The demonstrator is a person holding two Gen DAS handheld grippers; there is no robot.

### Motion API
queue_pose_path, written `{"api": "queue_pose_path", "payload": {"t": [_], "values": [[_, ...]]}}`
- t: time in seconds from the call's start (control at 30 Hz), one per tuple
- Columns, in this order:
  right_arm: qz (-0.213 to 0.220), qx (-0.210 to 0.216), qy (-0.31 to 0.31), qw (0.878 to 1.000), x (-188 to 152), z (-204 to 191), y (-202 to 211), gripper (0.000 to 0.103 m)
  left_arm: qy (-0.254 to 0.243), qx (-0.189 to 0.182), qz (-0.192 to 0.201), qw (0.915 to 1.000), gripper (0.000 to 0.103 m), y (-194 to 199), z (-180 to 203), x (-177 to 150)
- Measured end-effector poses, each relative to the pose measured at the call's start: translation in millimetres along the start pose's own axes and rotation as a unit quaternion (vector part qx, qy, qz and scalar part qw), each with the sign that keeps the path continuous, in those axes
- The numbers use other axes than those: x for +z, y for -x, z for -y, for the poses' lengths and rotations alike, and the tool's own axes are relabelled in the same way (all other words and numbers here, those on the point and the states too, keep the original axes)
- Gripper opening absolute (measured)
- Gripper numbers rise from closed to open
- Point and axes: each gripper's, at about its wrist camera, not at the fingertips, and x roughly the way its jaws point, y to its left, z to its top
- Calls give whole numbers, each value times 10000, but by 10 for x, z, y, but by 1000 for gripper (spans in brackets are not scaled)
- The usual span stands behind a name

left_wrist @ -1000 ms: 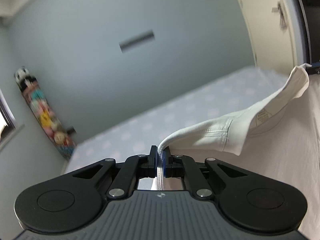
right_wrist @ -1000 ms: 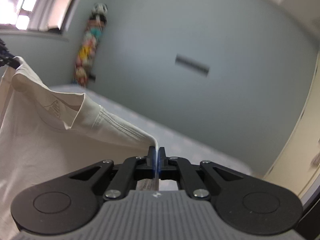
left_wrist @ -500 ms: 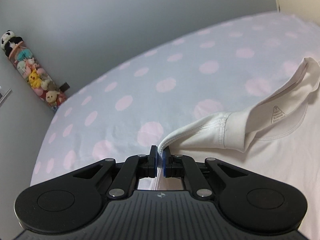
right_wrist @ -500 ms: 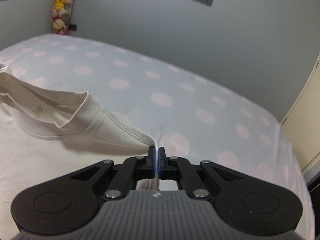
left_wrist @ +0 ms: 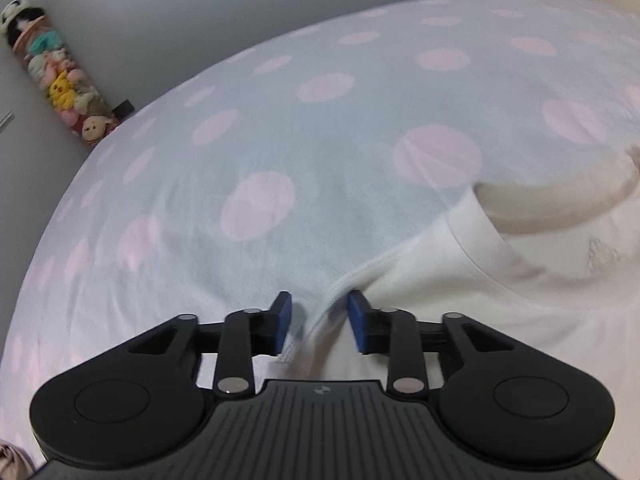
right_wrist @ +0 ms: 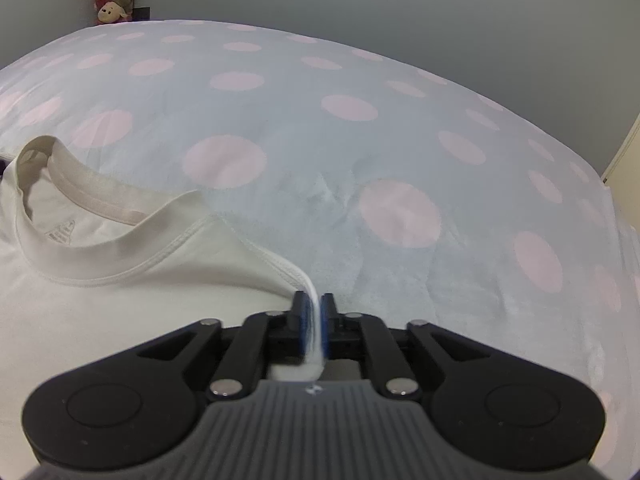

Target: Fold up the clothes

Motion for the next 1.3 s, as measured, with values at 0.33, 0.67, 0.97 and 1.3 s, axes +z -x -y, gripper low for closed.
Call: {"api": "queue_pose_path", "payload": {"t": [0.33,0.67,0.97,1.3], "values": [[486,307,-1234,9907,-327,604,692,40,596,-250,629,9959,46,571,-683,-172],[78,760,-1622,9838,-1135,626,1531,38,1059,-345,104,9937,46,1213,-947,-1138],[-44,1189,-2322,9654,-1720,515,1895,36,1236,-413,-185,9913,46,1729,-619,-2120],[-140,912,-1956,9763,-1431,158,1828,36,2040,-197,-228,9785,46,2205,-326,-2915]]}}
